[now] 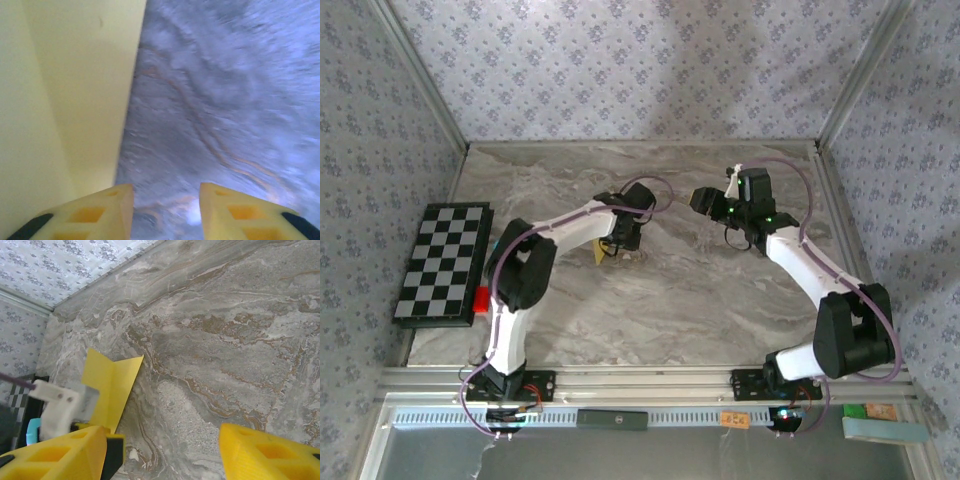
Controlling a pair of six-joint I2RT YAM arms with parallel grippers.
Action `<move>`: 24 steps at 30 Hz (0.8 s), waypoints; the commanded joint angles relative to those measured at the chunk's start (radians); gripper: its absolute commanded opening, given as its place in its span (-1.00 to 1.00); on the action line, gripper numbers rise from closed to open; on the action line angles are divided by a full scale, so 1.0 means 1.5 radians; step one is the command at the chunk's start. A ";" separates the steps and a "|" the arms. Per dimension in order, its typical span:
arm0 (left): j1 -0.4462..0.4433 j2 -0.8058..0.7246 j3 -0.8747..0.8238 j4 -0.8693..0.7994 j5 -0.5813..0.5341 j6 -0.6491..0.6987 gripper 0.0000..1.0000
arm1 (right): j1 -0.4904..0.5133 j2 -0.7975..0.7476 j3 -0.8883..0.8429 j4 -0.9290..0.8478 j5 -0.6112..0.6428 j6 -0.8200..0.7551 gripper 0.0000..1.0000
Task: Fold a paper plane with a square sheet of paper (pick it up from the middle)
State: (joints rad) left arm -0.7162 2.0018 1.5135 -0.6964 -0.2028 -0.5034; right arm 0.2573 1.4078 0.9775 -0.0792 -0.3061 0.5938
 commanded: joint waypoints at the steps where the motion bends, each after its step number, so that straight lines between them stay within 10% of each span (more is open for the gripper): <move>1: -0.012 -0.112 -0.060 0.090 0.131 -0.068 -0.03 | -0.006 0.008 -0.011 0.007 0.026 0.018 0.25; 13: 0.133 -0.322 -0.290 0.234 0.265 -0.184 0.20 | 0.100 0.154 0.053 0.021 -0.062 0.062 0.25; 24: 0.145 -0.254 -0.326 0.323 0.305 -0.195 -0.33 | 0.180 0.272 0.102 0.061 -0.061 0.127 0.19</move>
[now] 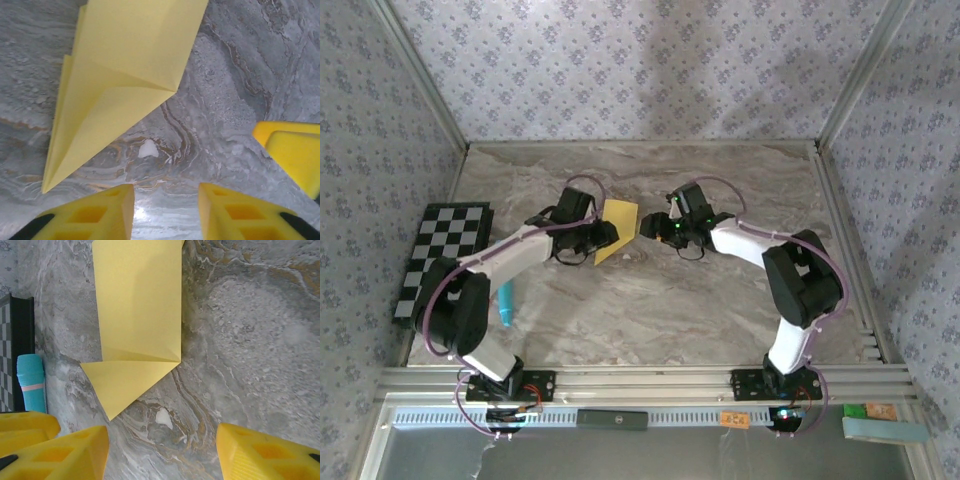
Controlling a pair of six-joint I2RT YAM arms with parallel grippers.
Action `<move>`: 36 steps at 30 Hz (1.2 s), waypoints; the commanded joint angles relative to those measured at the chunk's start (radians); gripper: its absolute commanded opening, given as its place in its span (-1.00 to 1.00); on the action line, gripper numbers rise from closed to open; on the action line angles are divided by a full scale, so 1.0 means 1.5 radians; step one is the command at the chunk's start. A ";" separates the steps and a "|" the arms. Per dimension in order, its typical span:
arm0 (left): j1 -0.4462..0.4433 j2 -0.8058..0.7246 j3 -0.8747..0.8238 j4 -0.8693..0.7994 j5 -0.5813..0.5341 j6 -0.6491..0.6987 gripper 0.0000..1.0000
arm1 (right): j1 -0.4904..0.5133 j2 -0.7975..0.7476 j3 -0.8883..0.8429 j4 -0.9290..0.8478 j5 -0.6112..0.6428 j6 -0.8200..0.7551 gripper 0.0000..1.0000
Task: Fold a paper plane with a square sheet of paper (pick it up from the middle)
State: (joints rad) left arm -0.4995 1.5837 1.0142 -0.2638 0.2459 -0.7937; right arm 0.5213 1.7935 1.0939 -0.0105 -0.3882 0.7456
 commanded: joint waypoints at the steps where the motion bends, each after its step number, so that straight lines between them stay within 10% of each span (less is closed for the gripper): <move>1: 0.002 0.039 0.016 0.030 -0.004 0.002 -0.39 | 0.006 0.021 0.027 0.014 -0.006 0.029 0.19; 17: 0.025 0.171 0.076 0.014 -0.136 0.035 -0.80 | 0.006 0.046 0.032 0.019 -0.036 0.042 0.13; 36: -0.028 0.187 0.038 -0.034 -0.001 0.084 -0.99 | -0.017 0.014 -0.023 0.019 -0.024 0.081 0.04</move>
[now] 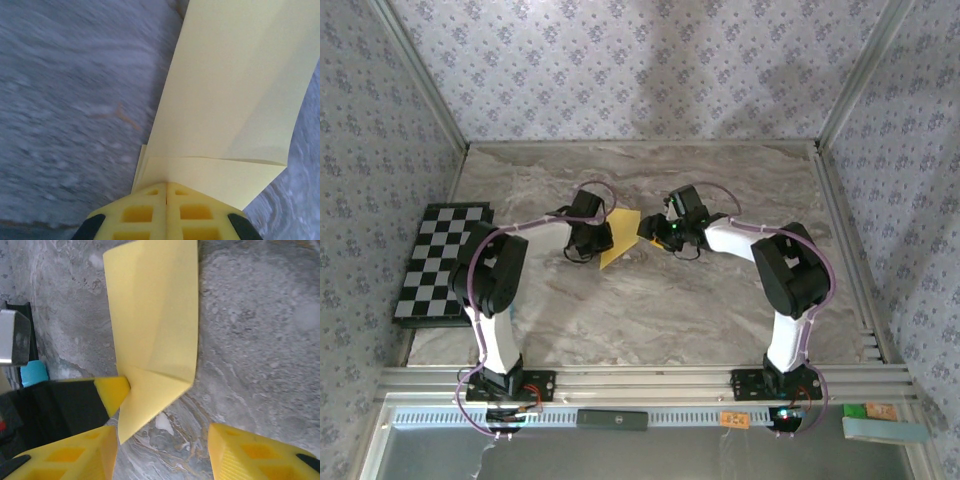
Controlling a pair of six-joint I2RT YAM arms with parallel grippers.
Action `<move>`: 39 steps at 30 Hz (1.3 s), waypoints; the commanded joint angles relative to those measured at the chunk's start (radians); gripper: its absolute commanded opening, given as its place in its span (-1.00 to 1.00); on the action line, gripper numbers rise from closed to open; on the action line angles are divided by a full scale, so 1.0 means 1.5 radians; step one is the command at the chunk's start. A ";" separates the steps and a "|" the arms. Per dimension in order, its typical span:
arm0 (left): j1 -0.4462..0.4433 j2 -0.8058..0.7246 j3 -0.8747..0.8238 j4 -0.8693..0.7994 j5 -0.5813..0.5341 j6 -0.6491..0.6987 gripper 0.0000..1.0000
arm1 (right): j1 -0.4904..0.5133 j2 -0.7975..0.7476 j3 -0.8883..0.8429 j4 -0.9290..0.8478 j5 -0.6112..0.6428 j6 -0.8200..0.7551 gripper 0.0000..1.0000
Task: Fold a paper plane with a square sheet of paper (pick it up from the middle)
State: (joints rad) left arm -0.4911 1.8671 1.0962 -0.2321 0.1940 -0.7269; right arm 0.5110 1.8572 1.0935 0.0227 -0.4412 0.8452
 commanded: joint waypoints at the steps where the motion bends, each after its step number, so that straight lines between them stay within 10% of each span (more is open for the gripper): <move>1: -0.042 -0.002 -0.014 -0.060 0.035 0.048 -0.99 | -0.012 -0.033 -0.029 -0.001 0.010 0.018 0.04; 16: -0.075 -0.038 0.014 0.008 0.100 -0.003 -0.73 | -0.025 -0.096 -0.128 -0.007 0.034 0.066 -0.02; 39: -0.042 0.014 -0.044 0.041 0.117 -0.147 -0.87 | -0.014 -0.081 -0.120 -0.039 0.027 0.106 -0.04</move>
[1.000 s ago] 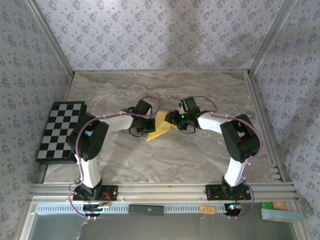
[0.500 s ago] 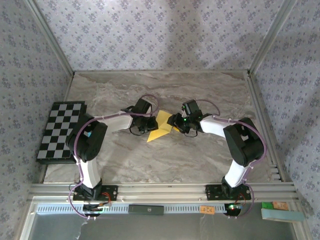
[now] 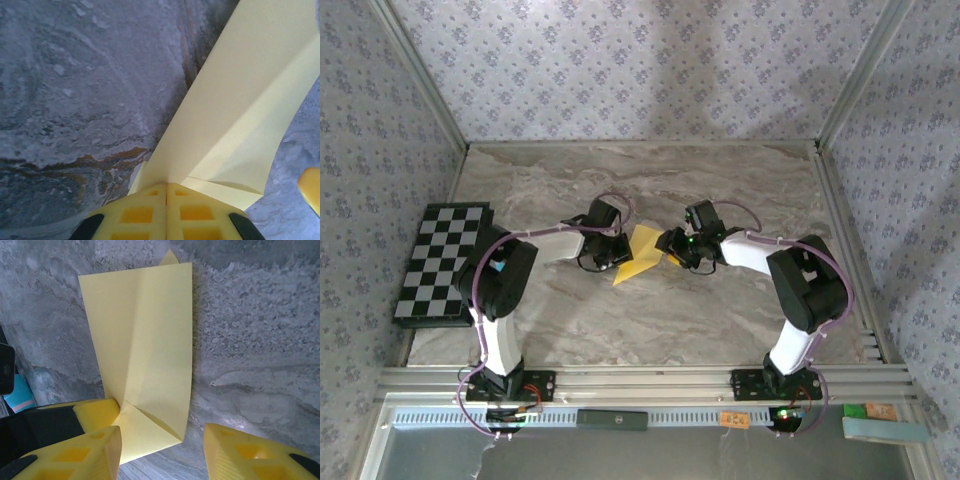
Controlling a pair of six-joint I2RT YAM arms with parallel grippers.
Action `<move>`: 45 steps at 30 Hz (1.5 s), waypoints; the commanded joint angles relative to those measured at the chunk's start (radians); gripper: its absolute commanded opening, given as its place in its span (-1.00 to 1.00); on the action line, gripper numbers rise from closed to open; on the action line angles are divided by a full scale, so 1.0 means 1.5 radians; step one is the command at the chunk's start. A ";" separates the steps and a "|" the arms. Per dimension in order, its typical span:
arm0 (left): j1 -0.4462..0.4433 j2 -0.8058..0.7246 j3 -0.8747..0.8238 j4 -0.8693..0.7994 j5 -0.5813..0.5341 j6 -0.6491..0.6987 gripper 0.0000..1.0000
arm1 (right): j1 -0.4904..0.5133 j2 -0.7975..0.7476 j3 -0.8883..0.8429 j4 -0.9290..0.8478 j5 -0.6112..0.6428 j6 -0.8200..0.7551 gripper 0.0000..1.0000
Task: Fold a paper plane with a square sheet of paper (pick it up from the middle)
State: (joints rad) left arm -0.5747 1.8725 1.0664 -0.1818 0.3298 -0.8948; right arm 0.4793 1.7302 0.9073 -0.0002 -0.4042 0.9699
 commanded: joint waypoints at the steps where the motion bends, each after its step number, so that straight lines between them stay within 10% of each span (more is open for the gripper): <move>1: 0.017 0.010 -0.029 0.013 0.033 -0.040 -0.87 | 0.010 0.008 0.007 -0.023 0.000 0.026 -0.04; 24: 0.036 0.016 -0.051 0.037 0.062 -0.058 -0.87 | 0.046 0.051 0.052 -0.091 0.025 0.039 -0.16; 45: 0.036 0.013 -0.046 0.047 0.078 -0.064 -0.85 | 0.040 0.087 0.019 0.096 -0.077 0.118 -0.52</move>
State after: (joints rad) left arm -0.5270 1.8729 1.0107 -0.0849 0.4496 -0.9829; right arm 0.5411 1.8534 0.9504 0.1127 -0.4973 1.1160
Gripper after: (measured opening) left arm 0.074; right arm 0.247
